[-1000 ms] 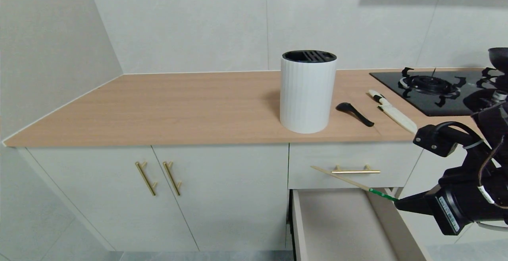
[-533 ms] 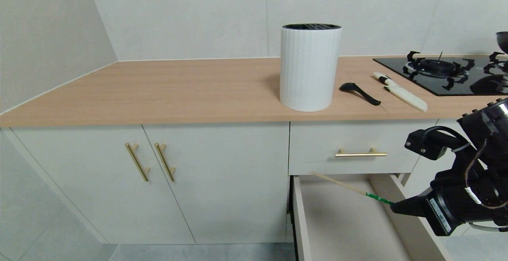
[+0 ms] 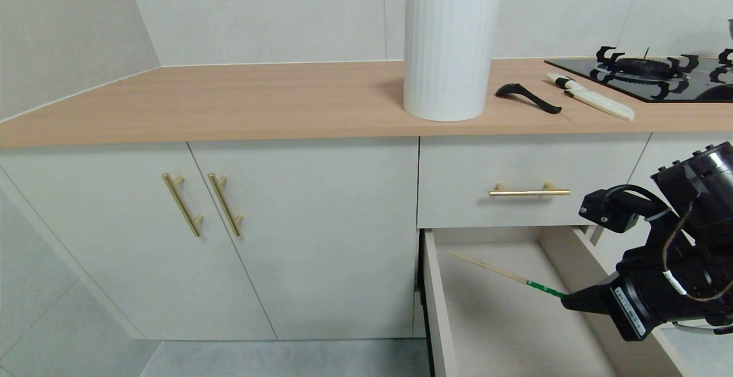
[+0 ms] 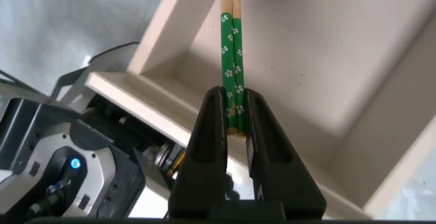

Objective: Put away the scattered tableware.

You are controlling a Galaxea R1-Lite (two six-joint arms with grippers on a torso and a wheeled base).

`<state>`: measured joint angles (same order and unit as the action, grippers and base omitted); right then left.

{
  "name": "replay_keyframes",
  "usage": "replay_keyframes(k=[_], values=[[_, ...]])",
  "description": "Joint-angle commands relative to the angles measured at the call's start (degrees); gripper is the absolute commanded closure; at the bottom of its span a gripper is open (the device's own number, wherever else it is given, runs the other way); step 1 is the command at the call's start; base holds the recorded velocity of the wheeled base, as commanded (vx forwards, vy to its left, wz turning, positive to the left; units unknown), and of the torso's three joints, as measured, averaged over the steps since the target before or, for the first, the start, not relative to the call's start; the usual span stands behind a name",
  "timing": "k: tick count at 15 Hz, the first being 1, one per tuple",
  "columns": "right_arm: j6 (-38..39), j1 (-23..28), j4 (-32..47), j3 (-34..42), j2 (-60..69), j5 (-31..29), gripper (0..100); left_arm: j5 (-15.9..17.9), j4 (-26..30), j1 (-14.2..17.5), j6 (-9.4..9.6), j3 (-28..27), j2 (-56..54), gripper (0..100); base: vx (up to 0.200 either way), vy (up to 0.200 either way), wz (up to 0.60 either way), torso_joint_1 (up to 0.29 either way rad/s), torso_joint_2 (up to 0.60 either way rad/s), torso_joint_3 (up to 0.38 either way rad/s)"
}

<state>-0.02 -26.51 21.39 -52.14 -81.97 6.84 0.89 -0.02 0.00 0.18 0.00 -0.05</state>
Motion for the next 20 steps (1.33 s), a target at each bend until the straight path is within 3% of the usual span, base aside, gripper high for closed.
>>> replay_keyframes(k=[1, 7, 12, 20], values=[[-0.1, 0.0, 0.1, 0.0, -0.1, 0.0, 100, 0.0, -0.1, 0.0, -0.01, 0.0, 0.0, 0, 0.0, 0.0, 0.0, -0.036, 0.17, 0.124], [0.1, 0.1, -1.4, 0.0, -2.5, -0.9, 100, 0.0, -0.1, 0.0, -0.01, 0.0, 0.0, 0, 0.0, 0.0, 0.0, -0.007, 0.03, 0.015], [0.8, 0.1, -5.8, -0.2, -12.7, -10.8, 100, 0.0, -0.1, 0.0, -0.01, 0.0, 0.0, 0, 0.0, 0.0, 0.0, 0.0, 0.0, 0.0], [15.5, -4.6, -29.8, -0.5, -35.3, -22.2, 100, 0.0, -0.1, 0.0, -0.01, 0.0, 0.0, 0, 0.0, 0.0, 0.0, 0.0, 0.0, 0.0]])
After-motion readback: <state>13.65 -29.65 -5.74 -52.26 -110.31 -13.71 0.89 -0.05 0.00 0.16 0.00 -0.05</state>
